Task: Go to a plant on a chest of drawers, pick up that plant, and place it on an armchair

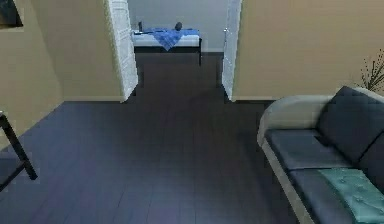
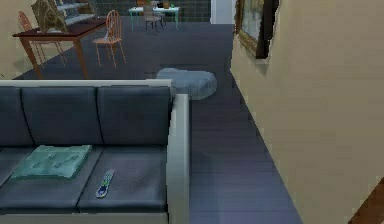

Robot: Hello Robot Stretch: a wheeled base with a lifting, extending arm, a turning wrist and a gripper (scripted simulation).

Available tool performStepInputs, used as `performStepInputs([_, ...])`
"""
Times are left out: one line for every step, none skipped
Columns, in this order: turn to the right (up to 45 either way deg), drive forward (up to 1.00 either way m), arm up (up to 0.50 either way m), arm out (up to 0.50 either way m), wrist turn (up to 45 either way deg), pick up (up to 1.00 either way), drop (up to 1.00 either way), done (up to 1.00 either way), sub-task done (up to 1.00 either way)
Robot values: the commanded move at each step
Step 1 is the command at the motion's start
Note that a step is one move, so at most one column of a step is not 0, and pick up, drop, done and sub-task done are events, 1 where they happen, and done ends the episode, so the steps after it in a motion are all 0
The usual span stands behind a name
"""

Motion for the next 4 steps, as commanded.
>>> performStepInputs([3.0, 0.0, 0.0, 0.0, 0.0, 0.0, 0.0, 0.0, 0.0])
performStepInputs([-3.0, 0.0, 0.0, 0.0, 0.0, 0.0, 0.0, 0.0, 0.0])
performStepInputs([0.0, 1.0, 0.0, 0.0, 0.0, 0.0, 0.0, 0.0, 0.0])
performStepInputs([0.0, 1.0, 0.0, 0.0, 0.0, 0.0, 0.0, 0.0, 0.0])
